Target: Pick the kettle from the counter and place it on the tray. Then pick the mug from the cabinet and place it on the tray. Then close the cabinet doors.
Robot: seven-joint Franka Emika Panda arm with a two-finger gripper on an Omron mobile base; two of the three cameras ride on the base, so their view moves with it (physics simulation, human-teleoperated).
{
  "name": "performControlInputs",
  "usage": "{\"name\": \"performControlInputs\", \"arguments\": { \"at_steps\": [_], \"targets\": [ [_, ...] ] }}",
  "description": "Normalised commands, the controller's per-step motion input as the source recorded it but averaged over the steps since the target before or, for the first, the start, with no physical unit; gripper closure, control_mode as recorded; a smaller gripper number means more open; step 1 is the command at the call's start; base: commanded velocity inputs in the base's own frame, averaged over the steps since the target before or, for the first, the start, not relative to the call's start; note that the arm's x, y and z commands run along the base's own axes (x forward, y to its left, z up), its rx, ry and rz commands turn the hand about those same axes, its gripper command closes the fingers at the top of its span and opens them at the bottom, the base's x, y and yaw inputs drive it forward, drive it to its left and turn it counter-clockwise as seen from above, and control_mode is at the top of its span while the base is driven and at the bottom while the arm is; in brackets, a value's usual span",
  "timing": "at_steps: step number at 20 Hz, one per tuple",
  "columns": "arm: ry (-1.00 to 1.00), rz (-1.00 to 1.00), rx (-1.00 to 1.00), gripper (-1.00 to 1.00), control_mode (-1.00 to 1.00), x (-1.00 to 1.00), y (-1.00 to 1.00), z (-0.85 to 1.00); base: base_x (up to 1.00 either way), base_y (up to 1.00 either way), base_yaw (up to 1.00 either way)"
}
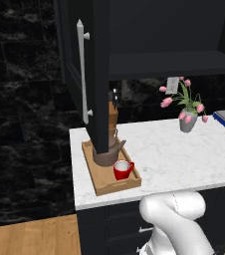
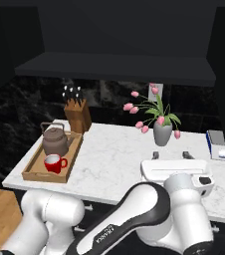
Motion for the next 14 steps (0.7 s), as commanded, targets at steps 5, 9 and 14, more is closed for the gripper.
{"name": "performControlInputs", "arguments": {
  "at_steps": [5, 9, 14],
  "targets": [
    [-0.01, -0.06, 0.00, -1.00, -1.00, 0.01, -0.62, -0.05, 0.00, 0.00, 0.00],
    [-0.11, -0.05, 0.00, -1.00, -1.00, -0.15, -0.77, 0.00, 0.00, 0.00, 0.00],
    [-0.12, -0.01, 0.00, -1.00, -1.00, -0.07, -0.55, 0.00, 0.00, 0.00, 0.00]
  ]
}}
